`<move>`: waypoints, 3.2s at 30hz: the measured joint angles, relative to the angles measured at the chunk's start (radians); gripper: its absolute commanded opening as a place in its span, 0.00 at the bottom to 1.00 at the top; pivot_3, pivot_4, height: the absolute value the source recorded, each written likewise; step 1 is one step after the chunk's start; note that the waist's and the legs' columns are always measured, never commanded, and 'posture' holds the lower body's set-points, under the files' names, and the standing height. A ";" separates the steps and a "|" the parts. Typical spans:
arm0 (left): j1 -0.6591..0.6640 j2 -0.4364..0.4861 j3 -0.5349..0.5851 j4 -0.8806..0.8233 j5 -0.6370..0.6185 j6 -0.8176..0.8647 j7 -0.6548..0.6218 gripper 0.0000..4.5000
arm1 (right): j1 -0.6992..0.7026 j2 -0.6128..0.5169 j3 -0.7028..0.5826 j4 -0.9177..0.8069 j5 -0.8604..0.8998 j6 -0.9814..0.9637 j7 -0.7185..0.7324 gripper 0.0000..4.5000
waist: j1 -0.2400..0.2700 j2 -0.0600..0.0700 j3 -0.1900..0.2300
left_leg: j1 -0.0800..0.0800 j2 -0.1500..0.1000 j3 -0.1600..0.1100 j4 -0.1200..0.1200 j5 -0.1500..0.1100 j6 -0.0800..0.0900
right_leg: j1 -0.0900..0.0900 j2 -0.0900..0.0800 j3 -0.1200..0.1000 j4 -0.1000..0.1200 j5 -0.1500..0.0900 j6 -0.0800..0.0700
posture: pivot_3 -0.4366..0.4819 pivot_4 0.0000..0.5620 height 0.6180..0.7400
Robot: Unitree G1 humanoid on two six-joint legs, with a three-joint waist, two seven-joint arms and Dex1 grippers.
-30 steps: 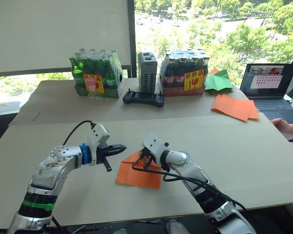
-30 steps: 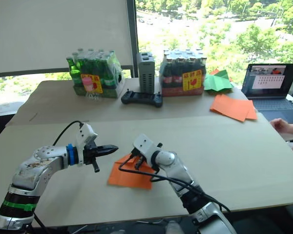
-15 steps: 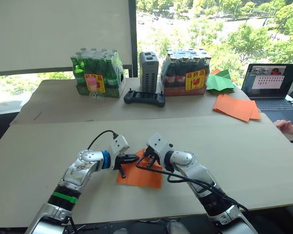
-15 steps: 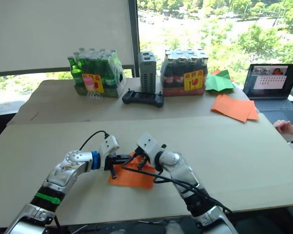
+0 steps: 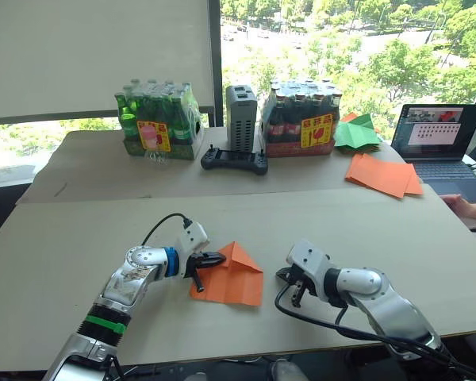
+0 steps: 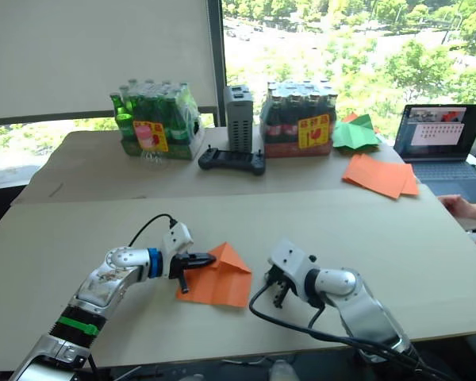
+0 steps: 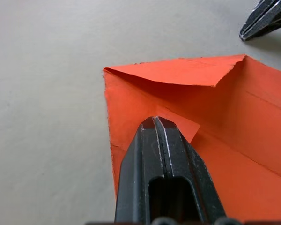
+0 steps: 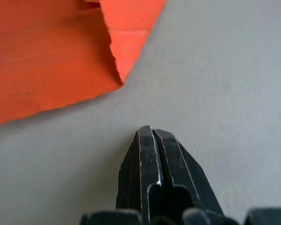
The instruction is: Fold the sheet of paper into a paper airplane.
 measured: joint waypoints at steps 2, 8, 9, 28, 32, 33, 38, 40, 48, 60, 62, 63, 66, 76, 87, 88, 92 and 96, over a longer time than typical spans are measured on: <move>0.001 0.000 -0.001 -0.001 0.000 0.000 -0.001 0.00 | 0.017 -0.004 0.000 -0.018 0.010 0.001 0.003 0.00 | 0.001 0.000 0.000 | 0.000 0.000 0.000 0.000 0.000 0.000 | 0.001 0.000 0.000 0.000 0.000 0.000 | 0.48 0.27 0.86; 0.007 0.002 0.001 -0.008 0.000 0.003 0.000 0.00 | 0.038 0.034 0.052 -0.054 0.038 0.015 0.007 0.00 | 0.000 0.000 0.000 | 0.001 0.000 0.000 0.000 0.000 0.000 | 0.002 0.000 0.000 -0.002 0.000 0.000 | 0.48 0.27 0.86; 0.008 0.002 0.001 -0.009 0.000 0.004 0.000 0.00 | 0.038 0.044 0.061 -0.053 0.038 0.014 -0.001 0.00 | 0.000 0.000 0.000 | 0.002 0.000 0.000 -0.001 0.000 0.000 | 0.002 0.000 0.000 -0.002 0.000 0.000 | 0.48 0.27 0.86; 0.013 0.017 0.008 -0.036 -0.002 0.043 0.001 0.00 | -0.061 0.297 0.029 0.075 0.127 0.019 -0.148 0.00 | 0.002 0.000 0.000 | 0.005 0.000 -0.001 -0.001 0.000 0.000 | 0.005 0.000 -0.001 -0.004 0.001 -0.002 | 0.48 0.27 0.86; 0.001 0.033 0.020 -0.037 -0.001 0.068 0.002 0.00 | -0.097 0.316 0.030 0.138 0.125 0.009 -0.180 0.00 | 0.001 0.000 0.000 | 0.004 0.000 -0.001 -0.001 0.000 0.000 | 0.005 0.000 -0.001 -0.004 0.003 -0.005 | 0.48 0.27 0.86; -0.002 0.038 0.020 -0.037 -0.001 0.071 0.002 0.00 | -0.108 0.320 0.031 0.151 0.122 0.004 -0.185 0.00 | 0.000 0.000 0.000 | 0.004 0.000 -0.001 -0.001 0.000 0.000 | 0.005 0.000 -0.001 -0.004 0.003 -0.004 | 0.48 0.27 0.86; -0.009 0.059 0.026 -0.037 -0.001 0.072 0.001 0.00 | -0.138 0.338 0.036 0.187 0.119 -0.017 -0.197 0.00 | 0.000 0.000 0.000 | 0.002 0.000 -0.001 -0.001 0.000 0.000 | 0.002 0.000 -0.001 -0.004 0.005 -0.007 | 0.48 0.27 0.86; -0.015 0.059 0.036 -0.037 -0.001 0.073 0.003 0.00 | -0.139 0.337 0.037 0.196 0.117 -0.018 -0.197 0.00 | 0.000 0.000 0.000 | -0.001 0.000 -0.001 -0.001 0.000 0.000 | -0.001 0.000 -0.001 -0.004 0.005 -0.008 | 0.48 0.27 0.86; -0.052 0.038 0.037 -0.096 -0.003 0.097 0.001 0.00 | -0.149 0.334 0.056 0.209 0.109 -0.024 -0.194 0.00 | 0.001 0.000 0.000 | -0.006 0.000 -0.001 0.000 0.000 0.000 | -0.005 0.000 -0.001 -0.003 0.006 -0.008 | 0.48 0.27 0.86; -0.037 0.000 -0.008 -0.029 0.020 0.065 -0.003 0.00 | -0.171 0.337 0.069 0.220 0.109 -0.036 -0.195 0.00 | 0.000 0.000 0.000 | -0.005 -0.001 -0.001 0.000 0.000 0.000 | -0.005 0.000 -0.001 -0.003 0.006 -0.008 | 0.48 0.27 0.86; -0.036 -0.009 -0.011 -0.030 0.020 0.065 -0.004 0.00 | -0.171 0.340 0.073 0.220 0.109 -0.036 -0.195 0.00 | 0.001 0.000 0.000 | -0.005 -0.001 -0.001 0.000 0.000 0.000 | -0.005 0.000 -0.001 -0.003 0.006 -0.008 | 0.48 0.27 0.86; -0.036 -0.010 -0.012 -0.030 0.020 0.065 -0.004 0.00 | -0.171 0.340 0.074 0.220 0.109 -0.036 -0.195 0.00 | 0.001 0.000 0.000 | -0.005 -0.001 -0.001 0.000 0.000 0.000 | -0.005 0.000 -0.001 -0.003 0.006 -0.008 | 0.48 0.27 0.86; -0.036 -0.016 -0.016 -0.032 0.020 0.066 -0.008 0.00 | -0.174 0.343 0.075 0.220 0.109 -0.036 -0.195 0.00 | 0.001 0.000 0.000 | -0.005 -0.001 -0.001 0.001 0.000 0.000 | -0.005 0.000 -0.001 -0.003 0.006 -0.008 | 0.48 0.27 0.86; -0.003 -0.020 -0.005 -0.054 0.004 0.071 -0.010 0.00 | -0.213 0.353 0.097 0.258 0.089 -0.058 -0.195 0.00 | 0.000 0.000 0.000 | -0.005 -0.001 -0.001 0.000 0.000 0.000 | -0.005 0.000 -0.001 -0.002 0.006 -0.008 | 0.48 0.27 0.86; 0.062 0.081 0.062 -0.138 -0.038 0.141 -0.007 0.00 | -0.241 0.415 0.148 0.382 0.035 -0.108 -0.200 0.00 | -0.004 0.000 0.000 | -0.005 0.000 -0.001 0.001 0.000 0.000 | -0.006 0.000 -0.001 0.000 0.006 -0.009 | 0.48 0.27 0.86; 0.066 0.090 0.072 -0.150 -0.039 0.149 -0.006 0.00 | -0.241 0.416 0.150 0.385 0.030 -0.110 -0.199 0.00 | -0.004 0.000 0.000 | -0.005 0.000 -0.001 0.000 0.000 0.000 | -0.006 0.000 -0.001 0.000 0.006 -0.009 | 0.48 0.27 0.86; 0.070 0.130 0.121 -0.180 -0.059 0.161 -0.004 0.00 | -0.241 0.415 0.151 0.387 0.017 -0.116 -0.195 0.00 | -0.003 0.000 0.000 | -0.005 0.000 -0.001 0.001 0.000 0.000 | -0.006 0.000 -0.001 0.001 0.007 -0.009 | 0.48 0.27 0.86; 0.034 0.139 0.156 -0.182 -0.077 0.158 0.001 0.00 | -0.241 0.413 0.152 0.387 0.009 -0.121 -0.189 0.00 | -0.001 0.000 0.000 | -0.005 0.000 -0.001 0.001 0.000 0.000 | -0.006 0.000 -0.001 0.001 0.007 -0.009 | 0.48 0.27 0.86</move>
